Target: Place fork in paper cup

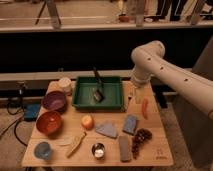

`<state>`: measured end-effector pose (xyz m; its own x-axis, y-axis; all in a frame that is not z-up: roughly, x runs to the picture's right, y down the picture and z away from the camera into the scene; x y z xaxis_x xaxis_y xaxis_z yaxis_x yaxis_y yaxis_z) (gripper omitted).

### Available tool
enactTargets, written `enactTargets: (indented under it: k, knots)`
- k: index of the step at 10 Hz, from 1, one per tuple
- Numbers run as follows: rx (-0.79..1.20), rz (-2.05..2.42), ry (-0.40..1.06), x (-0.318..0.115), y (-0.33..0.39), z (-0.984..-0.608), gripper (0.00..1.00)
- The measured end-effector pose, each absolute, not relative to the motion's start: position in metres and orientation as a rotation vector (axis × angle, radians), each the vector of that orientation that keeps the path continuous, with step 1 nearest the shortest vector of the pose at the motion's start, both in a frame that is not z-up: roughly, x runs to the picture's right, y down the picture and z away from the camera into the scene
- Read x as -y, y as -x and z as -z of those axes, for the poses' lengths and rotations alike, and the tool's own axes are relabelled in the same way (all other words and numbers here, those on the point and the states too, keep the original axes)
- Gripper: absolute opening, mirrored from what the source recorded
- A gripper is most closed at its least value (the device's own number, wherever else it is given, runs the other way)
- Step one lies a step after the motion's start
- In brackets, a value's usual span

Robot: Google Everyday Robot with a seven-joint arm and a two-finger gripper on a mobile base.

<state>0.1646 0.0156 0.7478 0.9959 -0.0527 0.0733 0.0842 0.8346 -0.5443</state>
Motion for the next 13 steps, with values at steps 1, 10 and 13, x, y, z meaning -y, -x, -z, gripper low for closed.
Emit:
enactTargets:
  k: [1, 10, 13]
  knots:
    - [0.055, 0.062, 0.577, -0.016, -0.163, -0.751, 0.80]
    - [0.180, 0.097, 0.480, -0.033, -0.231, -0.817, 0.80]
    - [0.221, 0.163, 0.485, -0.039, -0.183, -0.848, 0.80]
